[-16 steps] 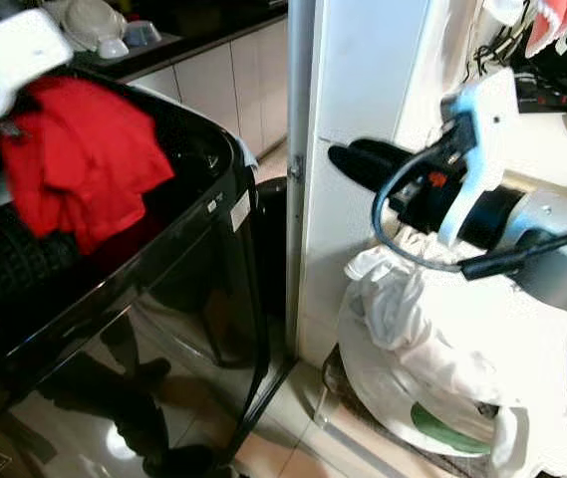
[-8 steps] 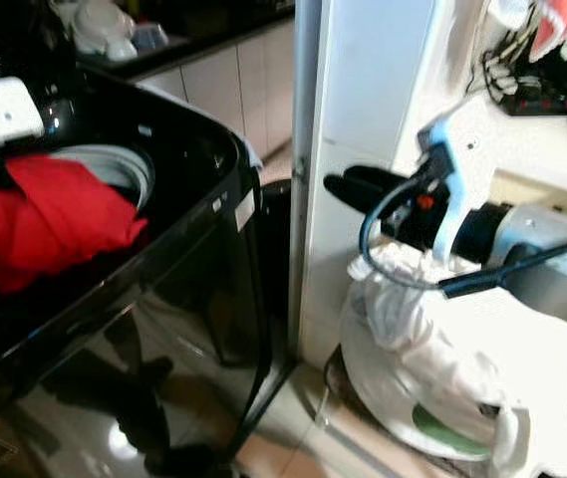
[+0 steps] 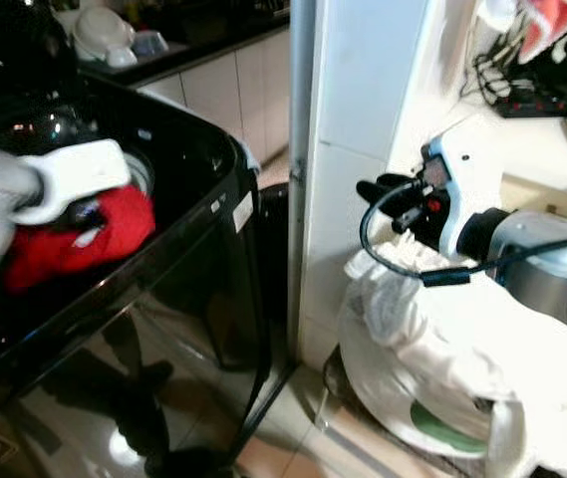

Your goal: Clothes washing

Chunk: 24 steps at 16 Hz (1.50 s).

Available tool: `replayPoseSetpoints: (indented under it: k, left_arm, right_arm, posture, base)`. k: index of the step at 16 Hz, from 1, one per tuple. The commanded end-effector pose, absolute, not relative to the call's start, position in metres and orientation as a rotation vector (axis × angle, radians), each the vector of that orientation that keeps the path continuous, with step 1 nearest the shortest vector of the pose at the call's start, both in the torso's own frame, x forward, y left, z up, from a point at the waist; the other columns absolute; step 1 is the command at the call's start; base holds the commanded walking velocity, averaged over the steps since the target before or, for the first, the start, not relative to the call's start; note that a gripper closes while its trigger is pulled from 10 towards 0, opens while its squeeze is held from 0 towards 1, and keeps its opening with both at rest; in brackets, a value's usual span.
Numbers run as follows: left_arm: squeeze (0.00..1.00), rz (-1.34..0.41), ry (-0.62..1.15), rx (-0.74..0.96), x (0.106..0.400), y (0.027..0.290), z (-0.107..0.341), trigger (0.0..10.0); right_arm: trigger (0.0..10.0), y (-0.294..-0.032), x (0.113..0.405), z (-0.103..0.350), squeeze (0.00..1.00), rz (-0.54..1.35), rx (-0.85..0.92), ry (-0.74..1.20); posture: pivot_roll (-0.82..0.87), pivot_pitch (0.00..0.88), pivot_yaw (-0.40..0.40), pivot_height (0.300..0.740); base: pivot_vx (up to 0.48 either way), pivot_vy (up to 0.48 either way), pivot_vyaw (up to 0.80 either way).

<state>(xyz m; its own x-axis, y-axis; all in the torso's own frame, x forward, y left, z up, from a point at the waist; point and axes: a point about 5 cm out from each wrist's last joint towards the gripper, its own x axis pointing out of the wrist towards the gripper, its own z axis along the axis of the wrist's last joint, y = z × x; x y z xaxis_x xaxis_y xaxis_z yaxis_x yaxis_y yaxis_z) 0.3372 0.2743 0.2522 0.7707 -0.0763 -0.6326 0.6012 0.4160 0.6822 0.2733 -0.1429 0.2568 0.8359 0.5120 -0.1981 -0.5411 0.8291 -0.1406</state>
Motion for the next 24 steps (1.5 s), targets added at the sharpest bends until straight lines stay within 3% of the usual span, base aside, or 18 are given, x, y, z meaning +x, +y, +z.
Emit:
replayPoseSetpoints:
  k: [1, 4, 7, 11, 12, 13, 15, 16, 21, 23, 24]
  left_arm:
    - [0.00, -0.347, 0.516, 1.051, 0.340, 0.279, 0.266, 10.0]
    - [0.00, -0.389, 0.609, 1.105, 0.331, 0.287, 0.266, 10.0]
    - [0.00, -0.541, 0.858, 1.088, 0.294, 0.310, 0.255, 10.0]
    - [0.00, -0.527, 0.889, 1.059, 0.285, 0.326, 0.261, 10.0]
    - [0.00, -0.484, 0.885, 1.073, 0.284, 0.332, 0.266, 10.0]
    - [0.00, -0.310, 0.775, 1.124, 0.290, 0.347, 0.287, 10.0]
    - [0.00, -0.025, 0.489, 1.041, 0.315, 0.347, 0.321, 10.0]
    - [0.00, 0.016, 0.437, 1.027, 0.319, 0.346, 0.327, 10.0]
    - [0.00, -0.080, 0.311, 0.933, 0.338, 0.317, 0.323, 10.0]
    - [0.00, -0.495, 0.040, 0.509, 0.349, 0.233, 0.301, 10.0]
    - [0.00, -0.638, -0.040, 0.365, 0.344, 0.204, 0.291, 10.0]
  right_arm:
    - [10.0, -0.148, 0.275, 0.259, 0.00, 0.529, -0.197, 0.151]
    - [10.0, -0.149, 0.275, 0.259, 0.00, 0.521, -0.204, 0.148]
    - [10.0, -0.153, 0.274, 0.255, 0.00, 0.513, -0.235, 0.169]
    - [10.0, -0.157, 0.274, 0.253, 0.00, 0.501, -0.257, 0.187]
    - [10.0, -0.159, 0.275, 0.252, 0.00, 0.496, -0.262, 0.190]
    - [10.0, -0.163, 0.277, 0.253, 0.00, 0.480, -0.269, 0.188]
    - [10.0, -0.168, 0.281, 0.256, 0.00, 0.428, -0.252, 0.167]
    - [10.0, -0.169, 0.282, 0.256, 0.00, 0.414, -0.246, 0.162]
    - [10.0, -0.172, 0.283, 0.254, 0.00, 0.388, -0.246, 0.164]
    - [10.0, -0.179, 0.284, 0.245, 0.00, 0.348, -0.219, 0.191]
    - [10.0, -0.183, 0.284, 0.237, 0.00, 0.315, -0.204, 0.214]
  posture:
    - [-0.07, 0.000, 0.079, 0.740]
    - [-0.07, 0.000, 0.079, 0.740]
    - [-0.07, 0.000, 0.081, 0.740]
    - [-0.06, 0.000, 0.076, 0.740]
    - [-0.06, 0.000, 0.075, 0.740]
    - [-0.06, 0.000, 0.073, 0.740]
    - [-0.06, 0.000, 0.075, 0.740]
    - [-0.06, 0.000, 0.075, 0.740]
    - [-0.07, 0.000, 0.082, 0.740]
    - [-0.06, 0.000, 0.080, 0.740]
    - [-0.07, 0.000, 0.079, 0.740]
  base:
    - [0.000, 0.000, 0.00]
    - [0.000, 0.000, 0.00]
    - [0.000, 0.000, 0.00]
    - [0.000, 0.000, 0.00]
    - [0.000, 0.000, 0.00]
    - [0.000, 0.000, 0.00]
    - [0.000, 0.000, 0.00]
    - [0.000, 0.000, 0.00]
    - [0.000, 0.000, 0.00]
    - [0.000, 0.000, 0.00]
    - [0.000, 0.000, 0.00]
